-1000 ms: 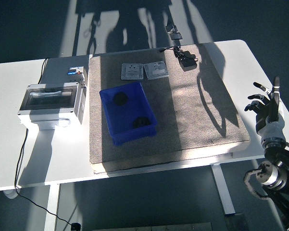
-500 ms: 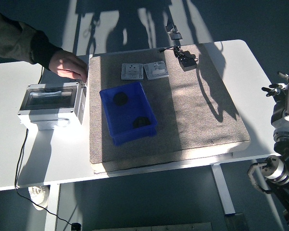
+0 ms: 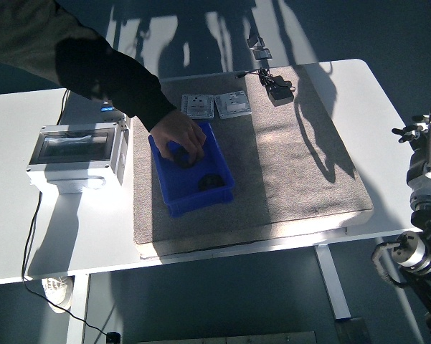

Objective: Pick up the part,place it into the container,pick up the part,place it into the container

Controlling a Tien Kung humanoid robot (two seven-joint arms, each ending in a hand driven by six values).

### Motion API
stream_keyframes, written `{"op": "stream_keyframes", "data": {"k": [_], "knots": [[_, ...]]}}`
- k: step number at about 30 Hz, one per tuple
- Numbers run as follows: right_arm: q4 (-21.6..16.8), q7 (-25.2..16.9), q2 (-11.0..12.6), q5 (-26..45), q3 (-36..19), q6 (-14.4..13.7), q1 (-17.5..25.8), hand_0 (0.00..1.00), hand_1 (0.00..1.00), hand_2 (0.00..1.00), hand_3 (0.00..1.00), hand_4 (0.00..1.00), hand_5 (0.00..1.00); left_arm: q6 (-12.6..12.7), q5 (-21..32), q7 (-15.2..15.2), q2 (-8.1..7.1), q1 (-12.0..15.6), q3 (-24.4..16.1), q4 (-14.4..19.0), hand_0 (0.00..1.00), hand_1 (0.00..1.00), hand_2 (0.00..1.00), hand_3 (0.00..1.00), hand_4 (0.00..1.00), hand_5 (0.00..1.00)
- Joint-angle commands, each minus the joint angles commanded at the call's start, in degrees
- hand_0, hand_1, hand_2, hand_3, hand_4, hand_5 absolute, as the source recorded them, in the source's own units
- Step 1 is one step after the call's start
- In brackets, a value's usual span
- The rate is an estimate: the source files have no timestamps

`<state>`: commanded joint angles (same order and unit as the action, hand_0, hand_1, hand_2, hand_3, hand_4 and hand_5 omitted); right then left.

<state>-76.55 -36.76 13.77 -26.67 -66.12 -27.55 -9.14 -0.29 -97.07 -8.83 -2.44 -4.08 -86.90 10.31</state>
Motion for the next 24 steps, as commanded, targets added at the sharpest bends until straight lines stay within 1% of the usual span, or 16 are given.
{"op": "stream_keyframes", "data": {"k": [3,6,8,10,12,13,14,19,24], "knots": [[0.2,-0.1,0.0,0.3,0.0,0.0,-0.1,0.428,0.139,0.2,0.31,0.82,0.691,0.0,-0.4,-0.1,0.13,-0.1,-0.2,0.0,0.698,0.663,0.658,0.597,0.468,0.495],[0.2,-0.2,0.0,0.5,-0.1,-0.2,-0.2,0.428,0.139,0.2,0.31,0.82,0.691,0.0,0.8,0.0,0.25,-0.1,0.9,0.0,0.698,0.663,0.658,0.597,0.468,0.495],[0.1,-0.2,0.0,0.6,-0.1,-0.3,-0.3,0.438,0.138,0.2,0.309,0.838,0.707,0.0,1.6,0.4,0.22,0.0,1.5,0.0,0.701,0.665,0.667,0.603,0.466,0.501],[0.6,-0.2,-0.3,1.4,0.1,-0.4,-0.3,0.438,0.138,0.2,0.309,0.838,0.707,0.3,1.4,0.5,0.28,0.1,0.4,0.0,0.701,0.665,0.667,0.603,0.466,0.501],[0.5,-0.2,-0.4,1.5,0.3,-0.5,0.1,0.438,0.138,0.2,0.309,0.838,0.707,0.5,2.2,0.6,0.31,0.2,0.8,0.0,0.701,0.665,0.667,0.603,0.466,0.501],[0.6,-0.2,-0.4,1.5,0.4,-0.5,0.2,0.465,0.139,0.201,0.308,0.849,0.717,0.6,2.6,0.7,0.26,0.3,1.0,0.0,0.702,0.666,0.66,0.602,0.467,0.493],[0.7,-0.2,-0.5,1.6,0.5,-0.5,0.2,0.465,0.139,0.201,0.308,0.849,0.717,0.5,2.8,0.7,0.21,0.3,1.0,0.0,0.702,0.666,0.66,0.602,0.467,0.493],[0.8,-0.2,-0.6,1.7,0.3,-0.8,0.1,0.466,0.139,0.203,0.309,0.849,0.718,0.4,1.6,0.4,0.4,0.3,0.4,0.0,0.703,0.666,0.662,0.602,0.467,0.493],[0.9,-0.2,-0.5,1.7,0.0,-0.9,0.4,0.466,0.139,0.203,0.309,0.849,0.718,0.8,2.5,0.5,0.48,0.3,1.0,0.0,0.703,0.666,0.662,0.602,0.467,0.493]]}}
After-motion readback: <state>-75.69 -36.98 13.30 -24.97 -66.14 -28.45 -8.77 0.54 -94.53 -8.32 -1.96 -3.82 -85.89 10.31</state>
